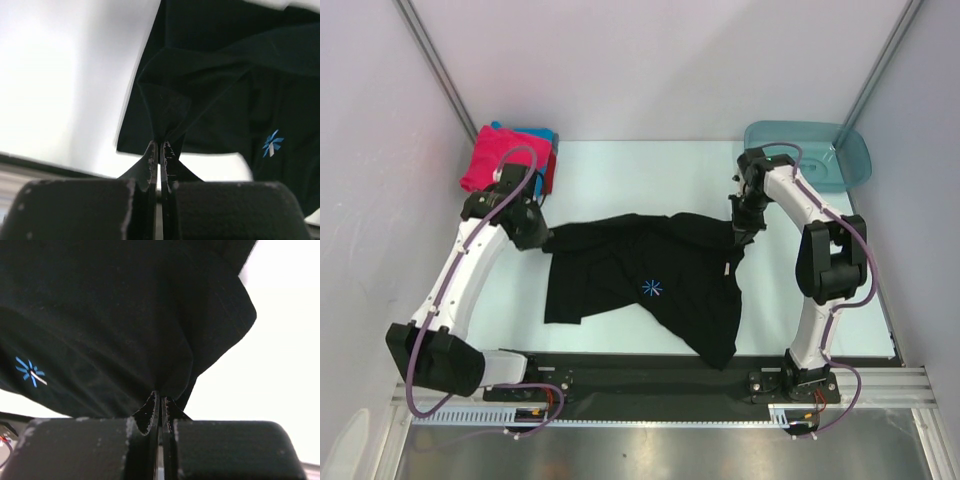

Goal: Fold and stack the t-shirts
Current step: Flatten the tshirt out

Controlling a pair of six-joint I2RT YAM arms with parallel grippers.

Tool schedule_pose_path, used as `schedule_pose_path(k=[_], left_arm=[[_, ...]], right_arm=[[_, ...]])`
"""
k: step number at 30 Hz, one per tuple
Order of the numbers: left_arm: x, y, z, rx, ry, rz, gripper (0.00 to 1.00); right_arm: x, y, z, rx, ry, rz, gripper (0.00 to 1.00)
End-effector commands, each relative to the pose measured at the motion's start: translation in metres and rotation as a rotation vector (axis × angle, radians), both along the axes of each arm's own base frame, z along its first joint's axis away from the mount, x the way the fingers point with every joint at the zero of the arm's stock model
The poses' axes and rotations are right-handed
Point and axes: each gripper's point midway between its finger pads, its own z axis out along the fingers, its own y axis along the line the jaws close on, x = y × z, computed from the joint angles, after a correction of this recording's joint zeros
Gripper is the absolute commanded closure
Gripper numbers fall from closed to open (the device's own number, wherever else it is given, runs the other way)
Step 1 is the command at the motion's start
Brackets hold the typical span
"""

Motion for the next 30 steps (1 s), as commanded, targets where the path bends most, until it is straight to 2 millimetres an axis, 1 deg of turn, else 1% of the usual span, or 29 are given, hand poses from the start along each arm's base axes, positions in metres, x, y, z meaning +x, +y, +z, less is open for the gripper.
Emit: schedule_pose_path(k=[1,3,4,5,6,7,8,9,10,11,12,13,14,16,17,18,19,20,21,22,23,24,25,26,27,28,29,30], left_arm=[[-0.041,0.001,-0.009,-0.026,0.105,0.025,1.00],[-0.053,0.003,-0.017,-0.017,0.162,0.027,0.94],[-0.055,0.003,-0.019,-0.013,0.174,0.028,0.90],[-0.055,0.004,-0.022,-0.004,0.191,0.027,0.78],[-0.054,0.005,-0.022,0.001,0.194,0.021,0.66],[-0.051,0.005,-0.022,0.007,0.192,0.015,0.64],[-0.047,0.007,-0.024,0.023,0.194,0.022,0.60],[-0.039,0.007,-0.019,0.024,0.171,0.024,0.48],[-0.035,0.008,-0.017,0.030,0.165,0.027,0.43],[-0.031,0.008,-0.016,0.033,0.156,0.032,0.39],[-0.020,0.006,-0.015,0.031,0.140,0.031,0.36],[-0.014,0.004,-0.014,0.027,0.130,0.025,0.36],[-0.004,0.002,-0.012,0.019,0.099,0.026,0.35],[0.014,-0.005,-0.012,-0.001,0.077,0.014,0.34],[0.022,-0.007,-0.013,-0.005,0.070,0.004,0.34],[0.035,-0.011,-0.008,-0.017,0.035,-0.001,0.34],[0.044,-0.015,-0.015,-0.027,0.048,-0.014,0.34],[0.052,-0.019,-0.017,-0.038,0.041,-0.026,0.34],[0.064,-0.022,-0.012,-0.046,0.013,-0.028,0.32],[0.073,-0.029,-0.023,-0.065,0.037,-0.045,0.30],[0.082,-0.032,-0.025,-0.075,0.028,-0.056,0.29],[0.091,-0.036,-0.025,-0.085,0.024,-0.062,0.25],[0.100,-0.042,-0.038,-0.104,0.054,-0.073,0.25],[0.104,-0.048,-0.045,-0.124,0.076,-0.083,0.25],[0.110,-0.056,-0.043,-0.156,0.082,-0.098,0.25],[0.113,-0.061,-0.047,-0.174,0.093,-0.116,0.25],[0.115,-0.066,-0.060,-0.186,0.134,-0.122,0.25],[0.118,-0.067,-0.062,-0.188,0.137,-0.124,0.25]], right_arm=[[-0.020,-0.005,0.019,-0.042,0.028,-0.037,1.00],[-0.019,-0.015,0.015,-0.098,0.046,-0.058,1.00],[-0.018,-0.018,0.014,-0.120,0.053,-0.075,0.96],[-0.018,-0.024,0.010,-0.159,0.073,-0.086,0.90],[-0.014,-0.025,0.012,-0.164,0.061,-0.097,0.85],[-0.009,-0.036,0.013,-0.219,0.045,-0.124,0.78],[-0.005,-0.041,0.016,-0.238,0.031,-0.138,0.74],[0.004,-0.044,0.024,-0.248,-0.009,-0.153,0.67],[0.010,-0.048,0.031,-0.260,-0.038,-0.171,0.55],[0.018,-0.057,0.035,-0.277,-0.069,-0.198,0.53],[0.027,-0.059,0.046,-0.274,-0.113,-0.214,0.50],[0.033,-0.063,0.050,-0.279,-0.136,-0.233,0.48],[0.043,-0.067,0.052,-0.265,-0.168,-0.256,0.47],[0.059,-0.065,0.051,-0.232,-0.196,-0.255,0.46],[0.068,-0.060,0.049,-0.199,-0.211,-0.246,0.46],[0.073,-0.058,0.036,-0.189,-0.188,-0.229,0.46],[0.083,-0.051,0.036,-0.150,-0.195,-0.222,0.46],[0.082,-0.050,0.030,-0.147,-0.163,-0.223,0.46],[0.083,-0.050,0.021,-0.142,-0.133,-0.223,0.47],[0.085,-0.045,0.008,-0.119,-0.094,-0.215,0.48],[0.090,-0.037,0.003,-0.079,-0.094,-0.199,0.48],[0.094,-0.030,-0.001,-0.033,-0.092,-0.177,0.47],[0.096,-0.027,-0.012,-0.015,-0.065,-0.183,0.48],[0.095,-0.028,-0.013,-0.019,-0.047,-0.192,0.48],[0.100,-0.029,-0.010,-0.025,-0.062,-0.195,0.48],[0.101,-0.032,-0.012,-0.036,-0.055,-0.197,0.48],[0.099,-0.033,-0.015,-0.039,-0.042,-0.198,0.48],[0.099,-0.033,-0.017,-0.038,-0.037,-0.201,0.47]])
